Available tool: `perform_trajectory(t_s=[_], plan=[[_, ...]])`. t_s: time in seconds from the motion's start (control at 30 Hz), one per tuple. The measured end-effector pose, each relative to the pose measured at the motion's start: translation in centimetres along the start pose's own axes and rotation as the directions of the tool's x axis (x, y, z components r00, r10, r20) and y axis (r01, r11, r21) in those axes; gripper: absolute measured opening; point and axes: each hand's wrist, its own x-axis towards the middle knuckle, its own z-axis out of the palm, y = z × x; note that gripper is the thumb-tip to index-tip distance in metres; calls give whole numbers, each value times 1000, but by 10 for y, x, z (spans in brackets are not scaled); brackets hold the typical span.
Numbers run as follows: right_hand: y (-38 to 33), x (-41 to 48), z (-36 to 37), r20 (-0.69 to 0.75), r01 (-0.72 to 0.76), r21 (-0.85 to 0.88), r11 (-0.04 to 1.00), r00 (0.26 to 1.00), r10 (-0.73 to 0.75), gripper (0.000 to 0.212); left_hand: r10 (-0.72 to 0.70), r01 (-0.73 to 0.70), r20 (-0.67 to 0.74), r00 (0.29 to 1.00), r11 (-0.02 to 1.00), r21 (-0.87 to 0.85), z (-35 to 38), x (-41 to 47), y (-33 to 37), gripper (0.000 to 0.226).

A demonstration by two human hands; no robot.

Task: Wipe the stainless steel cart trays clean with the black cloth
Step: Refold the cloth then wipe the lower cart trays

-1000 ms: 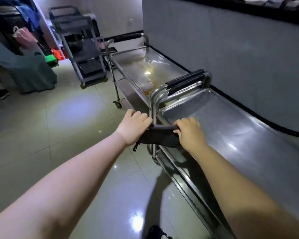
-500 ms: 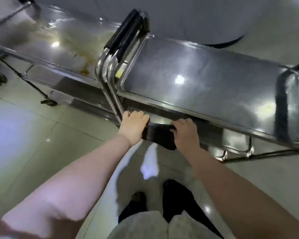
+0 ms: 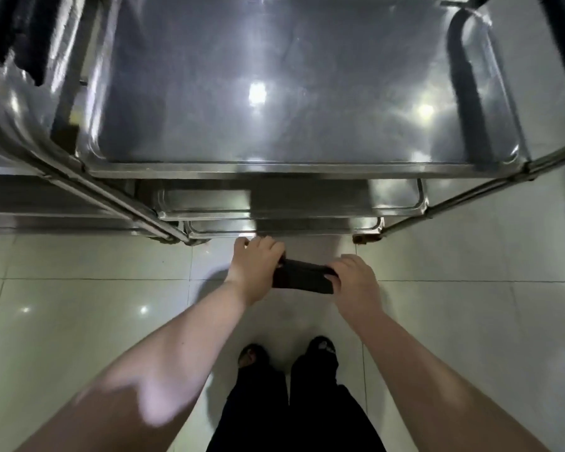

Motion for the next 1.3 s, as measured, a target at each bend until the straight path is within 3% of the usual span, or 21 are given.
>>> perform_trajectory(t_s=[0.13, 0.33, 0.43, 0.57, 0.7, 0.8, 0.93, 1.1, 1.3], plan=[[54, 18, 51, 85, -211, 42, 977, 975, 207, 18, 26, -26, -1, 1000, 999, -28, 64, 50, 17, 21], [140, 55, 151, 36, -196, 97, 976, 980, 193, 22, -9, -1, -67, 998, 991, -135, 183, 126, 28, 24], [172, 80, 186, -136, -100, 127, 987, 984, 117, 20, -45, -17, -269, 962, 974, -224, 228, 156, 28, 17], [210, 106, 208, -340, 51, 74, 996, 940, -23, 18, 19, -201, -557, 831, 942, -268, 258, 192, 27, 18], [231, 126, 196, -457, 167, 33, 985, 879, -133, 19, 130, -351, -650, 749, 909, -223, 247, 212, 36, 14], [232, 128, 166, -515, 196, -9, 981, 840, -172, 19, 184, -391, -664, 725, 903, -177, 223, 218, 44, 19], [223, 131, 109, -577, 217, -28, 976, 794, -193, 20, 127, -362, -680, 722, 907, -216, 169, 220, 58, 18], [222, 183, 33, -525, 153, -89, 984, 833, -177, 20, 89, -272, -686, 722, 948, -164, 90, 257, 61, 20], [232, 207, 15, -711, 126, -153, 980, 675, -198, 26, 68, -239, -839, 540, 968, -76, 56, 290, 65, 22]])
